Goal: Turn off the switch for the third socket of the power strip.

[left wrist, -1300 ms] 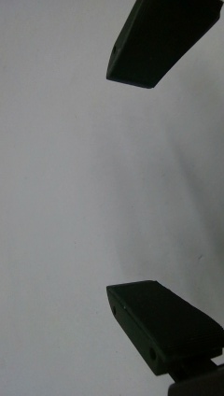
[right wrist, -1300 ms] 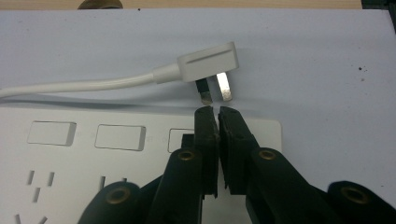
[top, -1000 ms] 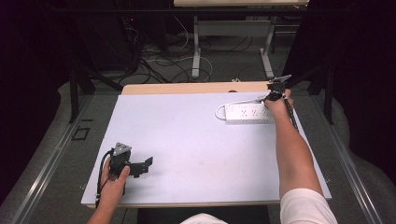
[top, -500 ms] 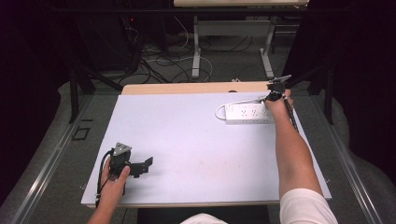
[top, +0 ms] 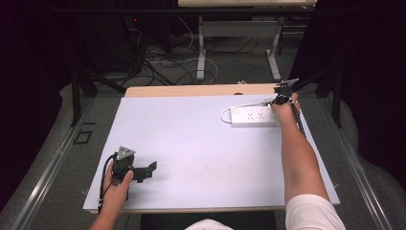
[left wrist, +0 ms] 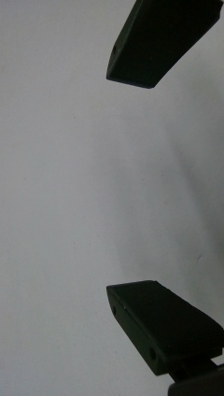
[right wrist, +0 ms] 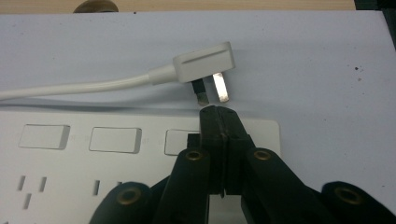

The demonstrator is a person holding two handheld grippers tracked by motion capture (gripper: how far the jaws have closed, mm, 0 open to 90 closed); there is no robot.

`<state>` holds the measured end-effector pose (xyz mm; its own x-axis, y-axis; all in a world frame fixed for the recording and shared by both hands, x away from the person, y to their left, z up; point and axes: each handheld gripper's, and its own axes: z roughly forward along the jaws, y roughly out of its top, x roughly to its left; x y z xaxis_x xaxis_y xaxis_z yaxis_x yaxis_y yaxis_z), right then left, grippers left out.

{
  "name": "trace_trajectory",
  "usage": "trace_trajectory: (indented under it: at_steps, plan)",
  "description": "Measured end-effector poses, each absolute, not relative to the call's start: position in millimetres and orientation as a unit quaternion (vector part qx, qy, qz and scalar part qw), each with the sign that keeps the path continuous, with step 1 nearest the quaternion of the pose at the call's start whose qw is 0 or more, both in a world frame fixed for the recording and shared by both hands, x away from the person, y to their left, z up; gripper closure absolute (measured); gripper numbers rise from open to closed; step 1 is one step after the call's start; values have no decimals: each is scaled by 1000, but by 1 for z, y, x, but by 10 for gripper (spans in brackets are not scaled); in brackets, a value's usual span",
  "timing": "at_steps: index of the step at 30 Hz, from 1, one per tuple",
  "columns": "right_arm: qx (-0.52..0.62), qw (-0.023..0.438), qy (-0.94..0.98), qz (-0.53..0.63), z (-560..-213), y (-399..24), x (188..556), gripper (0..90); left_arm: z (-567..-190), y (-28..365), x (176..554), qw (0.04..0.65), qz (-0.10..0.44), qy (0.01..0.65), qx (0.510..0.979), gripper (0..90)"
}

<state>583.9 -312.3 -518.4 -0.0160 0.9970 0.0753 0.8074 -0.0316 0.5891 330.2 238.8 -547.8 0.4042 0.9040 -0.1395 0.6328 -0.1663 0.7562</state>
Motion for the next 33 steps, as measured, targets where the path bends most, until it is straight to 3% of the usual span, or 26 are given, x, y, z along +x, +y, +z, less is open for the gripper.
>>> trace_trajectory:
  at_steps: [10, 33]
  plan:
    - [674, 193, 670, 246, -518, -313, 584, 893, -548, 238, 331, 386, 175, 519, 743, 7]
    - [656, 209, 685, 237, -515, -311, 583, 649, -547, 238, 330, 387, 176, 511, 747, 7]
